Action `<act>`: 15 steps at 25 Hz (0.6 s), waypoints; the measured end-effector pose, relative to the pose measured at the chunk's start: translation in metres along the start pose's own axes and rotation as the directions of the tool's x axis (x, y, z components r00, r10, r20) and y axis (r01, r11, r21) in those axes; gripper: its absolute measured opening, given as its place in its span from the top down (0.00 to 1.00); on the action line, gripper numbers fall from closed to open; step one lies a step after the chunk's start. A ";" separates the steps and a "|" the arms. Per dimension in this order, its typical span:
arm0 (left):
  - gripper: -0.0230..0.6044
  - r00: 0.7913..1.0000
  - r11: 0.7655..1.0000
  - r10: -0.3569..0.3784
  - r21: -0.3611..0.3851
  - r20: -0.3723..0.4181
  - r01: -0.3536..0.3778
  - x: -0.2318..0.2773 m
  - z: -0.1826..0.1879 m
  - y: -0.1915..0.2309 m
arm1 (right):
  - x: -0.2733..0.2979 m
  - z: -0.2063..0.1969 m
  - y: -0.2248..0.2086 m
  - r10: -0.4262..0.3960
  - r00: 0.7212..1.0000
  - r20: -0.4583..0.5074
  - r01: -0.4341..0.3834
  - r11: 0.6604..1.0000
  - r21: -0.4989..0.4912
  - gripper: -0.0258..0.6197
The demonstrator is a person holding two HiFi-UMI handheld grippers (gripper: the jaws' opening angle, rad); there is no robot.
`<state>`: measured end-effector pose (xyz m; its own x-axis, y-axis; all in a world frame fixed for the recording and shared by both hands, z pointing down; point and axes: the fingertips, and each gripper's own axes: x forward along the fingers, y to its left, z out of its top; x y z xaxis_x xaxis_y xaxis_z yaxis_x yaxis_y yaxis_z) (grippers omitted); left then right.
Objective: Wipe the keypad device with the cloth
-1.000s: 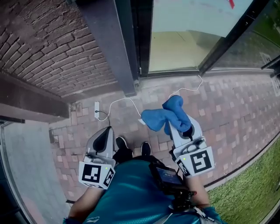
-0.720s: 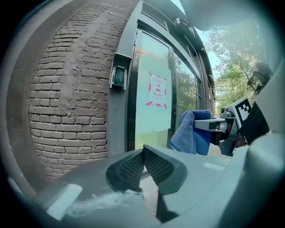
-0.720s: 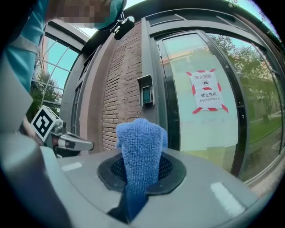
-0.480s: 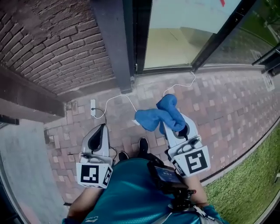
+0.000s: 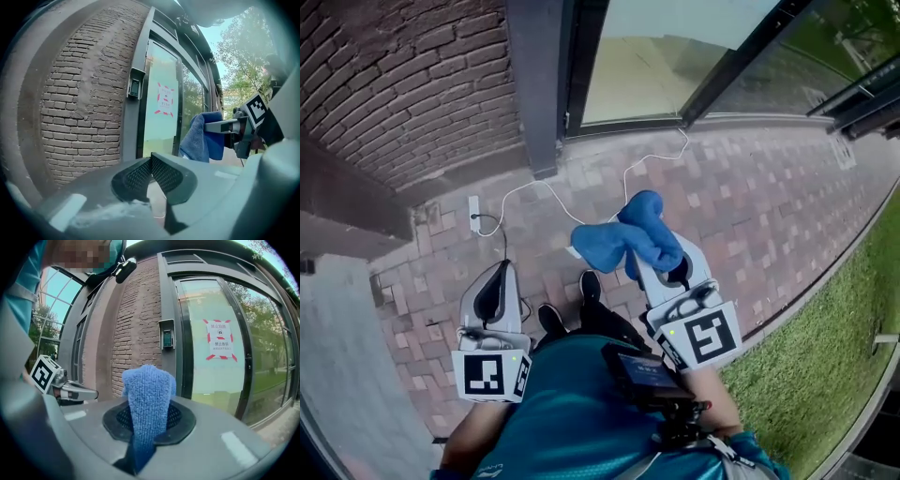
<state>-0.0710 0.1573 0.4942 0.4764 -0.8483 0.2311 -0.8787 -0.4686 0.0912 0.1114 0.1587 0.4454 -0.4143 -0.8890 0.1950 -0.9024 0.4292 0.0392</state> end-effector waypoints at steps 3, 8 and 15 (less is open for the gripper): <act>0.97 1.000 1.000 -0.002 -0.008 -0.006 0.002 -0.006 -0.008 -0.001 | -0.009 -0.001 0.016 0.012 1.000 0.006 -0.012 1.000 -0.020 0.89; 0.97 1.000 1.000 0.017 -0.001 -0.009 -0.017 -0.011 -0.008 -0.011 | -0.017 -0.013 0.014 0.042 0.999 0.010 -0.042 0.999 -0.006 0.89; 0.97 0.999 0.999 0.037 0.034 -0.019 -0.037 0.006 0.004 -0.040 | -0.028 -0.016 -0.035 0.000 0.999 0.043 -0.002 0.999 0.047 0.89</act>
<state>-0.0328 0.1697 0.4885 0.4425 -0.8605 0.2525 -0.8940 -0.4453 0.0493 0.1565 0.1716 0.4540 -0.4189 -0.8951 0.1524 -0.9062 0.4229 -0.0070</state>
